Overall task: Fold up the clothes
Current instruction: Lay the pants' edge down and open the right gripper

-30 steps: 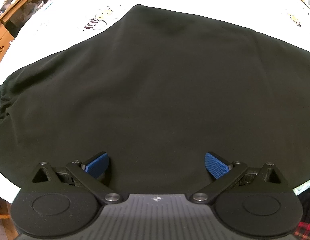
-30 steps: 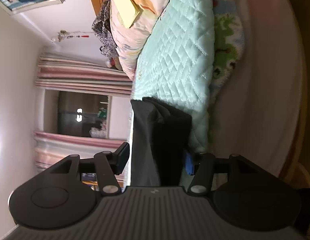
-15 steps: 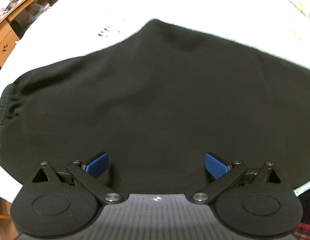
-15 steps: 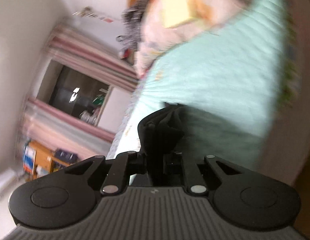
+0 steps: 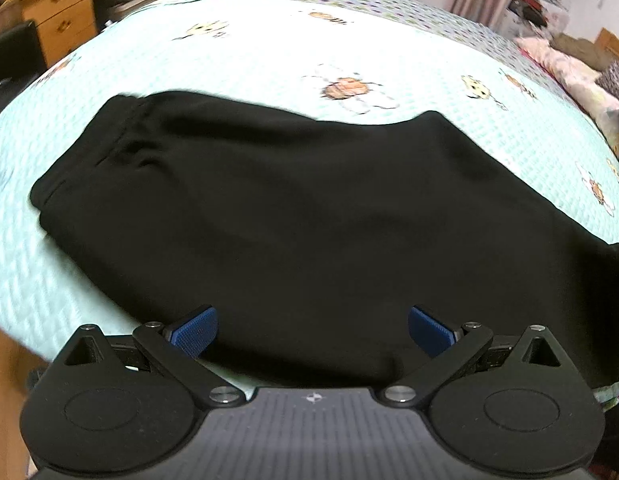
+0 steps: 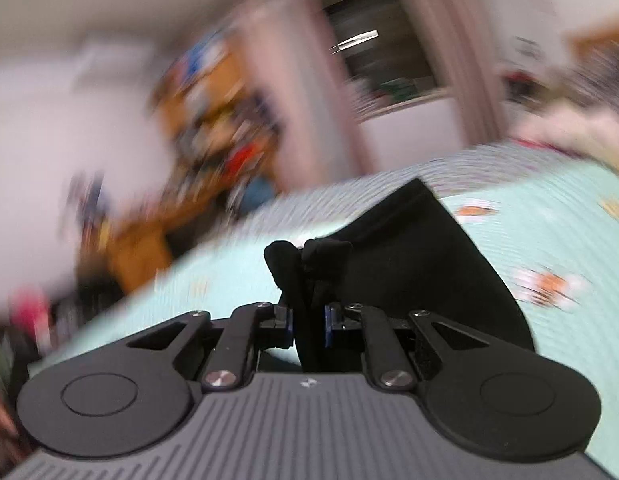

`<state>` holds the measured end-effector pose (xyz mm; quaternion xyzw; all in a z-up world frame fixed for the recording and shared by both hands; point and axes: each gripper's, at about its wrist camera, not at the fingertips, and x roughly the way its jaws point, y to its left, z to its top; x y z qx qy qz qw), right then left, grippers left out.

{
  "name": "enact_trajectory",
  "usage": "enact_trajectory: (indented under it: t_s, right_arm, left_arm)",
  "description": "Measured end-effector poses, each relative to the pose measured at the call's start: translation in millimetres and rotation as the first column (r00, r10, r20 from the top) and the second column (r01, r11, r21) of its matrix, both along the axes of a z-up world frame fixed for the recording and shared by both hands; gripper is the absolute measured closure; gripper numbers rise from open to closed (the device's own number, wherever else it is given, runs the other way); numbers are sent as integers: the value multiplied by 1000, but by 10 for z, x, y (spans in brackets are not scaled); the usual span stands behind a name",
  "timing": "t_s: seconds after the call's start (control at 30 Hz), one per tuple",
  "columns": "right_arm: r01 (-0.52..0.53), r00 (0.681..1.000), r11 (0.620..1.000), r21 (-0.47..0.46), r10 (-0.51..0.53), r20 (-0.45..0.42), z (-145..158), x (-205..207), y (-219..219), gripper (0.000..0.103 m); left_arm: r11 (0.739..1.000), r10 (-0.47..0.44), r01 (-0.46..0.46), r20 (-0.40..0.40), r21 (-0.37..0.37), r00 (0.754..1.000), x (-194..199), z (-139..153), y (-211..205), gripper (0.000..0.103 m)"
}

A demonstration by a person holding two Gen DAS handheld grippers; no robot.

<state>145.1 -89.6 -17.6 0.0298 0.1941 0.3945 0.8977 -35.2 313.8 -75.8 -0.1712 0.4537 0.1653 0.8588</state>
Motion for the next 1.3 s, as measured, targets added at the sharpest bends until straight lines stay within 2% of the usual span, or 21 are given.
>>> enact_trajectory:
  t_s: [0.07,0.1,0.17,0.23,0.3,0.4,0.5,0.63,0.73,0.77,0.83,0.9,0.93,0.97,1.0,1.03,1.07,1.17,1.23,1.3]
  right_arm:
    - [-117,992,977,-178,125,34,-275,-179,560,89]
    - [-175,981,947,-269,192,37,-456,-280,826,89]
    - [-271,956,869,-415,293,-11,-915,-469,1202,89]
    - [-278,946,808,-519,324,-3,-1222,-693,1377,88]
    - [-240,936,780,-578,344,76,-1313,-898,1398,88]
    - [-225,930,765,-604,354,100,-1264,-953,1382,88]
    - [-224,931,771,-597,350,104,-1245,-921,1354,89]
    - [-227,946,827,-515,314,87,-1043,-799,1294,89]
    - [-225,941,862,-454,313,128,-815,-839,1329,89]
    - [-232,938,861,-454,322,132,-798,-856,1372,89]
    - [-244,933,834,-496,341,115,-936,-897,1462,88]
    - [-265,935,809,-525,348,64,-1147,-930,1468,77]
    - [-276,936,797,-538,350,37,-1255,-947,1468,76]
    - [-271,936,810,-521,349,55,-1269,-992,1423,70]
    - [-288,932,816,-502,359,48,-1235,-999,1394,57]
    - [-309,928,819,-482,371,35,-1196,-1001,1370,50]
    - [-336,923,828,-449,384,19,-1162,-1005,1332,43]
    - [-418,905,853,-313,419,-67,-1057,-984,1184,42]
    - [-448,890,881,-153,422,-175,-973,-861,1006,42]
    - [-418,878,909,-6,402,-261,-902,-692,739,42]
  left_arm:
    - [1000,17,-17,6,-18,1000,-89,-45,84,1]
    - [999,24,-24,9,-29,1000,-133,-62,109,1]
    - [998,30,-29,12,-47,999,-190,-106,133,1]
    - [998,27,-26,15,-56,1000,-220,-151,171,1]
    - [998,18,-16,18,-67,1000,-232,-202,198,1]
    - [996,6,-4,14,-84,1000,-213,-267,179,1]
    - [996,-7,8,16,-87,1000,-189,-285,149,1]
    - [996,-4,6,27,-88,1000,-216,-267,175,1]
    - [994,23,-19,31,-111,999,-238,-268,244,1]
    - [993,29,-25,28,-116,999,-236,-278,256,1]
    - [992,30,-28,19,-121,999,-223,-298,253,1]
    - [993,20,-19,12,-114,1000,-216,-299,219,1]
    - [994,14,-13,9,-109,1000,-213,-297,200,1]
    - [994,8,-7,7,-106,1000,-209,-293,183,1]
    - [994,5,-4,5,-106,1000,-199,-288,175,1]
    - [994,0,1,6,-106,1000,-186,-277,161,1]
    - [995,-12,13,12,-102,1000,-161,-248,122,1]
    - [995,-48,50,29,-89,998,-88,-159,4,1]
    - [994,-72,75,41,-81,997,-40,-100,-74,1]
    - [992,-99,103,54,-72,994,13,-38,-161,1]
